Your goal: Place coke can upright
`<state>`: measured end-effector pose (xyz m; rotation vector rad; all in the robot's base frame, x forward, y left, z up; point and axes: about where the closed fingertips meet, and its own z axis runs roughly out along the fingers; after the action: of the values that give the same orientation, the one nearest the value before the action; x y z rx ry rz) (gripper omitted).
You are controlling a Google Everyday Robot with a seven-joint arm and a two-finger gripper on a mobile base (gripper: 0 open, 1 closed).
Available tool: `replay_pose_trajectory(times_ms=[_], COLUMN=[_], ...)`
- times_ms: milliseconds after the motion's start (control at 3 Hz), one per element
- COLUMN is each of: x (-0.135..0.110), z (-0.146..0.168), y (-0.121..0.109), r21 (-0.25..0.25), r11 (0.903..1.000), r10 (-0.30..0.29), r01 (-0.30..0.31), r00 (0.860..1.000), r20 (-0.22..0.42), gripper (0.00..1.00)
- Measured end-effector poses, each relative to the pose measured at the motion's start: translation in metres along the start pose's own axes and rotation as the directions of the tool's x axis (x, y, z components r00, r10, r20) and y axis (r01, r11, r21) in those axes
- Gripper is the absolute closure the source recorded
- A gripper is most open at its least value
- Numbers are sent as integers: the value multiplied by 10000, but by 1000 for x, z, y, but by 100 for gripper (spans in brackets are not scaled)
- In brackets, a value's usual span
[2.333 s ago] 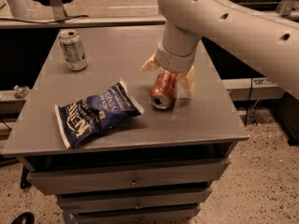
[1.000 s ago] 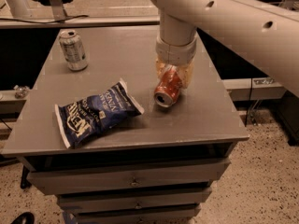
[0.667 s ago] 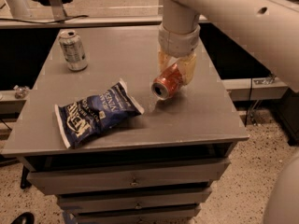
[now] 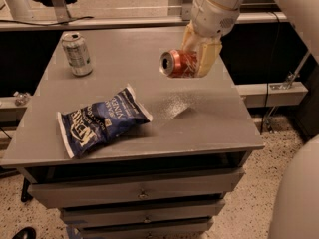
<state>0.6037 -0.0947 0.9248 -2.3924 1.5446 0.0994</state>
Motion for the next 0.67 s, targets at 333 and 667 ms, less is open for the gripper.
replay_pose_trajectory(times_ms=[333, 667], x=[-3, -5], z=[-11, -7], y=[10, 31], r21=[489, 225], r11=[9788, 9292], r10=[1872, 3343], r01=[-1988, -3688], r00=[9660, 8651], r20=[1785, 3740], gripper=[100, 100])
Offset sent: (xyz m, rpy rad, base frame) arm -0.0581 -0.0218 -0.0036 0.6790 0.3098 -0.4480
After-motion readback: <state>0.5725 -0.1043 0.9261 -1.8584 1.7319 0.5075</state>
